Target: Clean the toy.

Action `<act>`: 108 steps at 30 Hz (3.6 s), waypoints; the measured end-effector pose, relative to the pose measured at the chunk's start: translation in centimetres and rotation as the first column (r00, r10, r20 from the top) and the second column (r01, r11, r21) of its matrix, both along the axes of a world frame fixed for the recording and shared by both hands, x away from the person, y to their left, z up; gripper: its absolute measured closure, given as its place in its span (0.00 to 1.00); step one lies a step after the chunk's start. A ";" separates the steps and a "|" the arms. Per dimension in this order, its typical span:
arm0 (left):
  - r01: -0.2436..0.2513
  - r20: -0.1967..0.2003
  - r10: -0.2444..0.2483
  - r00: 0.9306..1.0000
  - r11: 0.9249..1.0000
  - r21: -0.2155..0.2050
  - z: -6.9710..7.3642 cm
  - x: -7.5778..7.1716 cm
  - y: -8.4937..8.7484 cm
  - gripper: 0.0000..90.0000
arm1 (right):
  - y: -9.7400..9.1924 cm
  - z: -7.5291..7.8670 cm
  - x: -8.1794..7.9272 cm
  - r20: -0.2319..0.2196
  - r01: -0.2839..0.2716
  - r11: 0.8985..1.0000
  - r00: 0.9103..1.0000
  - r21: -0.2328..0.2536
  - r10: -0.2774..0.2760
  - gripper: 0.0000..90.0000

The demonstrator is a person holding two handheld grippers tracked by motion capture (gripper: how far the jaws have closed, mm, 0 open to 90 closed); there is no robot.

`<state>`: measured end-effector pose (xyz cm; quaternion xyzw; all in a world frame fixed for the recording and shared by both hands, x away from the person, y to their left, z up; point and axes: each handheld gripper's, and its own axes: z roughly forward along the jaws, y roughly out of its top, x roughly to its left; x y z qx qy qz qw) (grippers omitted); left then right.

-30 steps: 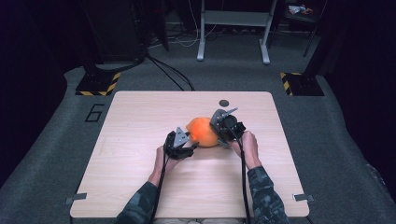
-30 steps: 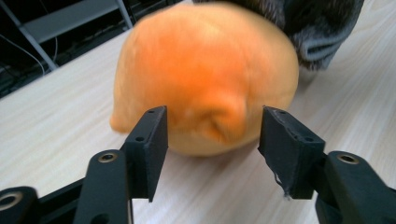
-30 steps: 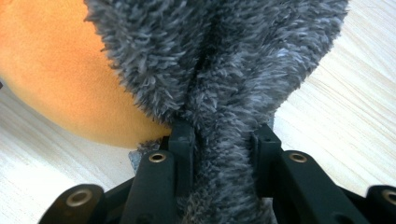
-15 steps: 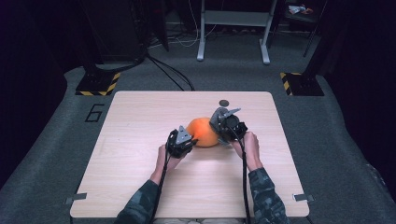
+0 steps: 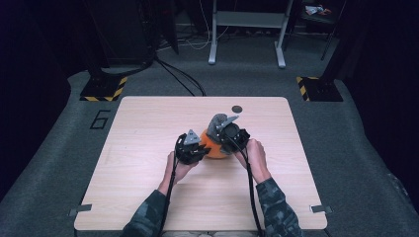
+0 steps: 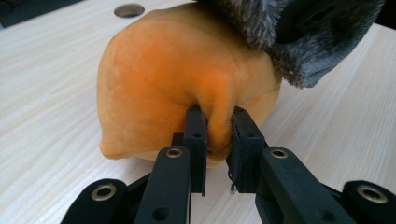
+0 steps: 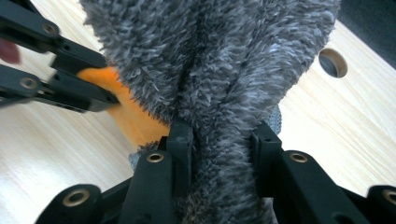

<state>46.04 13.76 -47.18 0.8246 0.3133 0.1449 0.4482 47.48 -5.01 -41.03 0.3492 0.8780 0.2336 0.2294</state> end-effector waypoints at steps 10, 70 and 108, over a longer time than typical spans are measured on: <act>0.002 -0.032 -0.002 0.999 1.000 -0.009 -0.3 0.1 0.2 0.88 | -2.1 -1.1 0.9 -0.072 0.076 0.996 0.994 -0.051 -0.079 0.75; -0.018 -0.063 0.017 0.998 1.000 -0.007 -0.5 0.3 1.0 0.87 | -5.5 -3.0 1.9 -0.107 0.144 0.988 0.985 0.062 -0.137 0.74; -0.030 0.030 0.030 0.999 1.000 -0.008 -0.3 -0.3 -0.3 0.88 | -3.7 -0.4 1.0 -0.024 0.079 0.992 0.997 0.093 -0.077 0.75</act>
